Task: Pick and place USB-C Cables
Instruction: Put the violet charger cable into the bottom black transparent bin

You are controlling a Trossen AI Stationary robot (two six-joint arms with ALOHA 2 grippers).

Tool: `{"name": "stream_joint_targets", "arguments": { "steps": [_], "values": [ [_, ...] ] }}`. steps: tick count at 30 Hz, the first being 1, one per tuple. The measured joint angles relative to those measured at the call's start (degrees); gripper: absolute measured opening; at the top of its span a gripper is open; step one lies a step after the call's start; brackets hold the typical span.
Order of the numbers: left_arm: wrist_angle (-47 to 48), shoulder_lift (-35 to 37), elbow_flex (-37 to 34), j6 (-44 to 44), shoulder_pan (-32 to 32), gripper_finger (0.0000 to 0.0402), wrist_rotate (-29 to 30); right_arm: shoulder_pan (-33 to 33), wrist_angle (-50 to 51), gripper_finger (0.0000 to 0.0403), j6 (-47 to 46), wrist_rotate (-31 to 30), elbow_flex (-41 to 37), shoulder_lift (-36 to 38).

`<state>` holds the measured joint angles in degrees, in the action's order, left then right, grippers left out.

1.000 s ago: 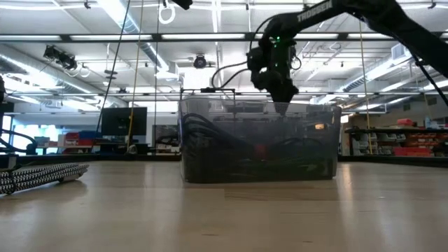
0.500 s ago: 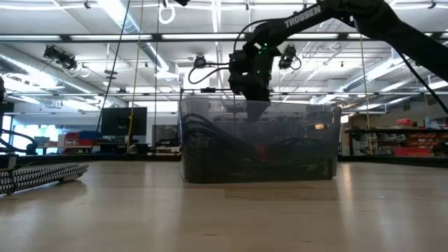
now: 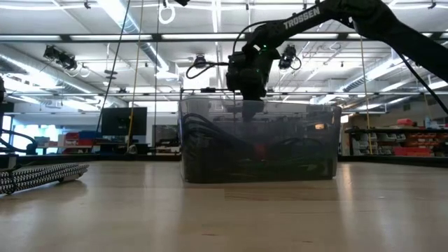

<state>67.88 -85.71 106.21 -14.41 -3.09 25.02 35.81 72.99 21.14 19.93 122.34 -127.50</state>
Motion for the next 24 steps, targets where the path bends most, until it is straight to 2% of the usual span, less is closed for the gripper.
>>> {"name": "stream_joint_targets", "arguments": {
  "steps": [6, 13, 17, 24],
  "values": [
    [0.3, 0.0, 0.0, 0.1, 0.0, 0.0107, 0.0, 0.1, 0.6, 0.0185, -1.6, 7.5, 0.0, 0.0],
    [0.6, 0.0, 0.0, 0.0, 0.1, 0.0107, -0.3, 1.3, -0.2, 0.0179, -4.9, 8.0, -3.3, 0.1],
    [0.7, 0.0, 0.0, 0.0, 0.1, 0.0107, -0.9, 1.8, -2.2, 0.017, -6.0, 1.1, -6.4, 0.0],
    [1.1, 0.0, 0.0, 0.2, 0.1, 0.0107, -0.9, 2.2, -5.8, 0.0169, -4.5, -13.4, -6.8, 0.0]
  ]
}}
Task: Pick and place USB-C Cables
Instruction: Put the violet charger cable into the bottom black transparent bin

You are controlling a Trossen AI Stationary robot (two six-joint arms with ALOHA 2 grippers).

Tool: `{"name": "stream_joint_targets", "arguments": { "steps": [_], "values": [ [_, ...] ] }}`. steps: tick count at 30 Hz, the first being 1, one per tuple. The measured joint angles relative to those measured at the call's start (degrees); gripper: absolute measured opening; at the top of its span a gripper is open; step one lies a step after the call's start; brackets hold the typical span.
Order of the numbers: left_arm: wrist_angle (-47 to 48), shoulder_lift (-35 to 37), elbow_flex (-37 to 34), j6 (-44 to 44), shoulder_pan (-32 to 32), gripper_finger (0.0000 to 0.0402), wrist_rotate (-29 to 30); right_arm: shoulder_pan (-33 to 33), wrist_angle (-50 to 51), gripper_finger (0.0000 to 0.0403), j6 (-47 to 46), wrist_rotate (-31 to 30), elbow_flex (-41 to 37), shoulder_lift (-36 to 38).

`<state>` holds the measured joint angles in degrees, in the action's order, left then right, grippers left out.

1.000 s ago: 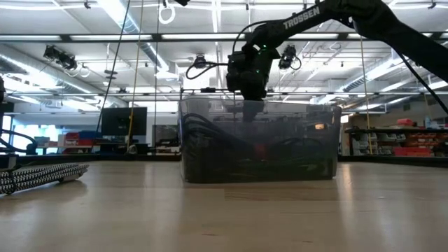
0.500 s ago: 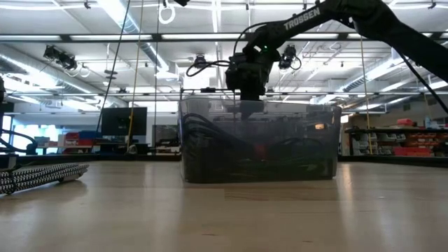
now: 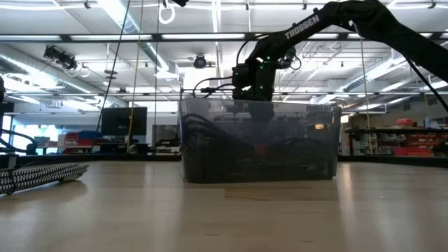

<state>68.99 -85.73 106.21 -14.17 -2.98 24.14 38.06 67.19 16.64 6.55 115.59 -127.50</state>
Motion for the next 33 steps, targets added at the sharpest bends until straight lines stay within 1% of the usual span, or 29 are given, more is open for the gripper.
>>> {"name": "stream_joint_targets", "arguments": {
  "steps": [3, 8, 12, 24, 33],
  "values": [
    [0.0, 0.0, 0.0, 0.2, 0.0, 0.0107, 0.0, 0.0, -0.5, 0.0169, 1.0, -1.8, 0.0, 0.0],
    [0.0, 0.0, 0.0, 0.5, 0.0, 0.0107, 0.0, -0.1, -1.1, 0.0167, 0.8, 2.0, 0.0, 0.0],
    [0.0, 0.0, 0.0, 0.4, -0.1, 0.0107, 0.0, -0.1, -1.0, 0.0165, 0.2, 2.5, 0.1, -0.4],
    [0.0, 0.0, 0.0, 0.2, 0.0, 0.0107, 0.0, 0.0, 7.6, 0.0165, -0.2, 3.8, 0.0, -9.0],
    [0.1, 0.0, 0.0, 0.3, 0.0, 0.0107, 0.0, -0.4, 8.2, 0.0164, 1.3, 3.6, 0.7, -8.4]
  ]
}}
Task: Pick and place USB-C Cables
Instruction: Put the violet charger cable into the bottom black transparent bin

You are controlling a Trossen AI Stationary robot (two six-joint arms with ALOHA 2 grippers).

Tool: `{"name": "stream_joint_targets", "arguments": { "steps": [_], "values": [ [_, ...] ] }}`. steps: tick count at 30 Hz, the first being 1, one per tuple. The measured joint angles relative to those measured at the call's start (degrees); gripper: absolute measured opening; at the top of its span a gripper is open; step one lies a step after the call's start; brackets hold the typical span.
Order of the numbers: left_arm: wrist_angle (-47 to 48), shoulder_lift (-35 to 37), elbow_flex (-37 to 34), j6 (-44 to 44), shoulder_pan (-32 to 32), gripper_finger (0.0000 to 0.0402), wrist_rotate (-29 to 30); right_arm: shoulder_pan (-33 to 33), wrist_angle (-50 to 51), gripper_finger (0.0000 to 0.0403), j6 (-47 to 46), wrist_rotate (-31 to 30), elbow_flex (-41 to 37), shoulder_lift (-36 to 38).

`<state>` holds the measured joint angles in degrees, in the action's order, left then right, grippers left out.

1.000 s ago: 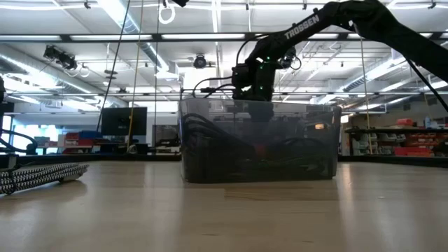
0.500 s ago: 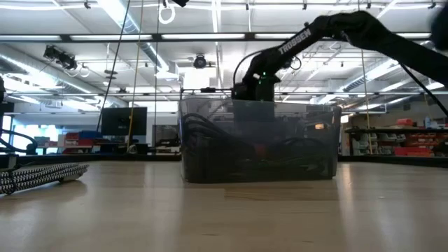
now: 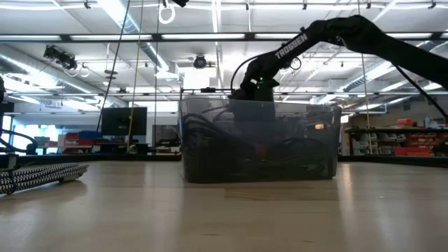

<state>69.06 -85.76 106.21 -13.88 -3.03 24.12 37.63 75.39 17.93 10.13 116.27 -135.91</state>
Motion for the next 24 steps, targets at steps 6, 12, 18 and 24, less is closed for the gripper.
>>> {"name": "stream_joint_targets", "arguments": {
  "steps": [6, 12, 18, 24],
  "values": [
    [0.0, 0.0, 0.0, 0.1, -0.2, 0.0107, 0.0, -2.1, 1.6, 0.0164, 1.0, 0.4, 4.5, 2.6],
    [-0.1, 0.0, 0.0, 0.1, -0.2, 0.0107, 0.0, -3.4, -2.5, 0.0164, 3.3, 0.3, 8.3, 3.4],
    [-0.1, 0.0, 0.0, -0.1, -0.2, 0.0107, 0.0, -3.5, -4.0, 0.0164, 6.4, -1.3, 8.3, 3.0],
    [-0.1, 0.0, 0.0, -0.5, -0.2, 0.0107, 0.0, -2.2, -3.5, 0.0164, 6.3, -1.6, 8.2, 2.9]
  ]
}}
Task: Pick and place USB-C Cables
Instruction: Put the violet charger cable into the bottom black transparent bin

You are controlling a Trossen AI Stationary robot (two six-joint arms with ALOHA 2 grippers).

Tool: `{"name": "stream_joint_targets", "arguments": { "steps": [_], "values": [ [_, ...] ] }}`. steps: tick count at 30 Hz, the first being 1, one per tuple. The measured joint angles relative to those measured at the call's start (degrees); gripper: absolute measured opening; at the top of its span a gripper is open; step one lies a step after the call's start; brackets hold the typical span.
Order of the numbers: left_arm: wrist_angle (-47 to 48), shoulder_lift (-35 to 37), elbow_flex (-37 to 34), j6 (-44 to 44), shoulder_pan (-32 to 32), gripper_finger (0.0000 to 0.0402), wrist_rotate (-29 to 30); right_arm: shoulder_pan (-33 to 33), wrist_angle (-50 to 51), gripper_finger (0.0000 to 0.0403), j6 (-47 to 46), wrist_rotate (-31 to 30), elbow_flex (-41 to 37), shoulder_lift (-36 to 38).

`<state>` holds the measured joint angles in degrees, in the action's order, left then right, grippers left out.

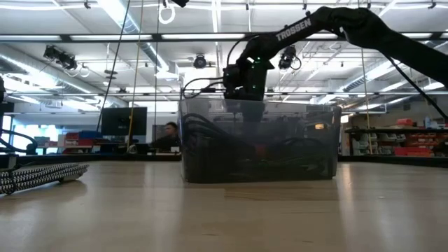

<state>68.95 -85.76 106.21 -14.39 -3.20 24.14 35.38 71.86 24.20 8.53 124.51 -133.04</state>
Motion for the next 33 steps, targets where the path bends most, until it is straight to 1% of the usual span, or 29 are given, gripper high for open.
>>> {"name": "stream_joint_targets", "arguments": {
  "steps": [4, 7, 12, 15, 20, 22, 25, 28, 31, 33],
  "values": [
    [0.0, 0.0, 0.0, 0.0, 0.0, 0.0107, 0.0, 1.3, 1.4, 0.0164, -0.7, 0.4, -0.5, 0.0],
    [0.0, 0.0, 0.0, 0.0, 0.0, 0.0107, 0.0, 2.3, 3.1, 0.0163, -2.5, 2.8, -1.5, 0.0],
    [-0.1, 0.0, 0.0, 0.0, 0.0, 0.0107, -0.2, 3.4, 4.7, 0.0155, -3.7, 4.7, -4.0, 0.0],
    [-0.1, 0.0, 0.0, 0.0, 0.0, 0.0107, -1.7, 3.9, 4.5, 0.0146, -3.7, 7.2, -5.4, 0.0],
    [-0.1, 0.0, 0.0, 0.0, 0.0, 0.0107, -1.9, 3.9, 3.0, 0.013, -3.4, 7.5, -6.0, 0.0],
    [-0.1, 0.0, 0.0, 0.0, 0.0, 0.0107, -1.9, 3.9, 2.0, 0.0126, -2.8, 6.4, -6.0, 0.0],
    [-0.1, 0.0, 0.0, 0.0, 0.0, 0.0107, -1.9, 3.9, 0.9, 0.0124, -2.1, 3.0, -6.0, 0.0],
    [-0.1, 0.0, 0.0, 0.0, 0.0, 0.0107, -1.9, 4.0, 0.6, 0.0125, -1.5, -1.6, -6.0, 0.0],
    [-0.1, 0.0, 0.0, 0.0, 0.0, 0.0107, -1.9, 3.9, -0.8, 0.0126, -1.5, -7.5, -6.0, 0.0],
    [-0.1, 0.0, 0.0, 0.0, 0.0, 0.0107, -1.9, 4.0, -1.2, 0.0126, -1.5, -8.9, -6.0, 0.0]
  ]
}}
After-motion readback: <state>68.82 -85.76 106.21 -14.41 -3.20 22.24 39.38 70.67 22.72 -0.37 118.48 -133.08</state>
